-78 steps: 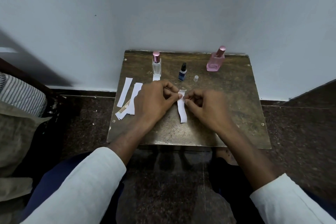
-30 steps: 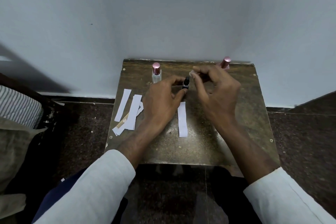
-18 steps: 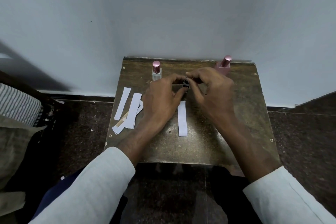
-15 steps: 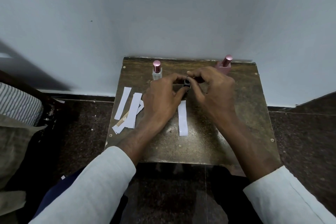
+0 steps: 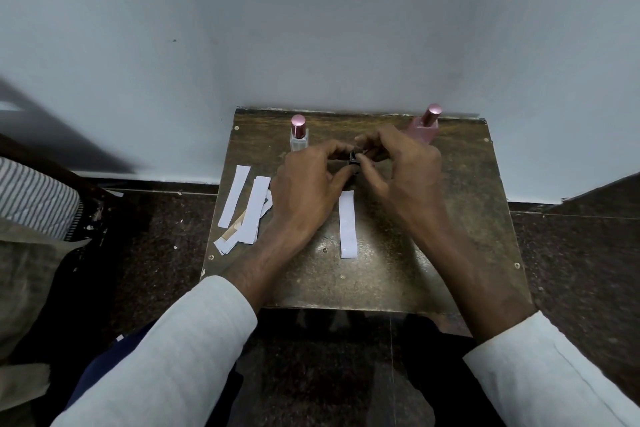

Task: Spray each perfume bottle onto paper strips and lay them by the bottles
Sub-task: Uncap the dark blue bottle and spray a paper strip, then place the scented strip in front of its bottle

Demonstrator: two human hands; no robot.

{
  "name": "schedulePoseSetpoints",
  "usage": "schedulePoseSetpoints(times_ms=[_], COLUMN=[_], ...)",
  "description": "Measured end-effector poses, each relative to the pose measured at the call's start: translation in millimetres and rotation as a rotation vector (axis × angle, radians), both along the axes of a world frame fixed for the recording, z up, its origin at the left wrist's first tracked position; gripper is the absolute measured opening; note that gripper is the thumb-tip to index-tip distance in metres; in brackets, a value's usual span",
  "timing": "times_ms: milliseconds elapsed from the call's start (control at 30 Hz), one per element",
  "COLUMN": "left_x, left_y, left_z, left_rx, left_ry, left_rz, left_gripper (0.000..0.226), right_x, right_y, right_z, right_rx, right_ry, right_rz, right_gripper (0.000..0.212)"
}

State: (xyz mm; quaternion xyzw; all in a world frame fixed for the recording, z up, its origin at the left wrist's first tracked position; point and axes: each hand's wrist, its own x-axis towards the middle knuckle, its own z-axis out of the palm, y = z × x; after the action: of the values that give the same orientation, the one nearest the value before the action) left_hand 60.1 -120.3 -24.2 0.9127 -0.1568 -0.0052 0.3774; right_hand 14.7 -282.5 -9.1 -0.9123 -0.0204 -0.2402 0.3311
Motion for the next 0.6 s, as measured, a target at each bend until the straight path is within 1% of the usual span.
schedulePoseSetpoints(times_ms=[100,200,267,367,467,500,533,600], left_x=[0.8,1.2,0.2,-3.4,-9.6,-13.1,-17.0,-22.9], left_y=[0.7,2.9,5.8,15.7,32.6,37.8,41.6,46.0], left_z=[1.3,1.0,0.9,3.6,7.3,7.5,7.3,5.4], left_rx=[0.012,-0.038,-0.065,-0.029,0.089,0.137,0.179,0.212], left_ry=[-0.004,-0.004,-0.004,-0.034,-0.068,-0.086,-0.101,-0.112], left_rz=[-0.007,-0.04,-0.068,-0.097,-0.1,-0.108,-0.119,-0.142], left_gripper=[0.028,0.032,0.036,0.041,0.022,0.017,0.014,0.013], right_x=[-3.7,-2.1,-1.0,-0.5,-0.6,-0.8,-1.3,-2.5], right_y=[-4.0,-7.4,-6.6,-6.2,-7.0,-7.7,-8.6,-9.3], right_z=[-3.2,-8.7,-11.4,-11.8,-12.5,-13.4,-14.4,-15.5], right_rx=[0.065,0.046,0.05,0.075,0.086,0.098,0.101,0.102], right_ry=[0.108,0.223,0.272,0.258,0.24,0.23,0.22,0.227], right_rz=[-0.03,-0.049,-0.04,-0.041,-0.087,-0.108,-0.125,-0.118], right_gripper=[0.038,0.043,0.04,0.031,0.014,0.011,0.012,0.021])
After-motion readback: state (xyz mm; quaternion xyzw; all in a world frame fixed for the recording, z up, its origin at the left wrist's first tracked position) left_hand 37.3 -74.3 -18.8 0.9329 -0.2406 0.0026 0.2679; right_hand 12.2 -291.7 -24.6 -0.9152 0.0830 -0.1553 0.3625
